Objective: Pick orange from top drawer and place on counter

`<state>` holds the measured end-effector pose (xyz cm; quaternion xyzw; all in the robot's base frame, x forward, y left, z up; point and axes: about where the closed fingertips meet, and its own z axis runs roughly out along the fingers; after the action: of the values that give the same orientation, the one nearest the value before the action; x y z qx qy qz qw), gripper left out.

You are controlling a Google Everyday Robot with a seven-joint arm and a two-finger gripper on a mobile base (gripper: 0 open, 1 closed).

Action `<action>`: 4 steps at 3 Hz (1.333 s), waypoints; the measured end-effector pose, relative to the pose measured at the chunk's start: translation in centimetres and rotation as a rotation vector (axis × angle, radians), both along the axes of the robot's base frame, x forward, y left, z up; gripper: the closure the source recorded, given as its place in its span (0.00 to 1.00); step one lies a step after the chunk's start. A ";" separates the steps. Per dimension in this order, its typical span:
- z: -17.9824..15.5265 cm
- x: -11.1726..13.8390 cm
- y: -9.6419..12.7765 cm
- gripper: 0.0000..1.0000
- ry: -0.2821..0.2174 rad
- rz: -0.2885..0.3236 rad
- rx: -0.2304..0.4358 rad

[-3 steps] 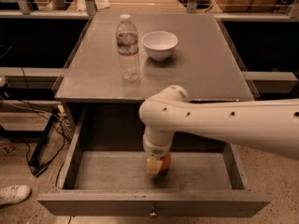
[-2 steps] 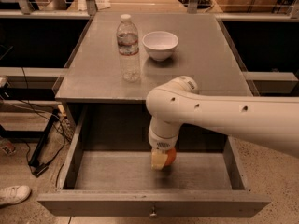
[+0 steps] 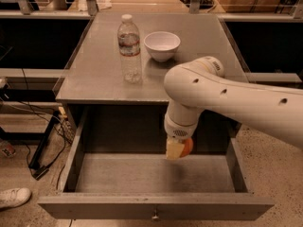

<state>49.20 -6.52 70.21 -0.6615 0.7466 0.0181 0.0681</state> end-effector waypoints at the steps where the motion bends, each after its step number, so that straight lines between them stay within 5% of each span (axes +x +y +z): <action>1: 4.3 -1.1 -0.9 1.00 -0.020 -0.008 0.013; 4: 9.3 -0.7 -2.7 1.00 -0.053 -0.041 -0.016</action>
Offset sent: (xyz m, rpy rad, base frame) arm -0.0084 -0.0085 0.0346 0.0118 -0.0160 -0.0081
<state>48.50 -9.23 79.46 -0.6470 0.7579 -0.0069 0.0828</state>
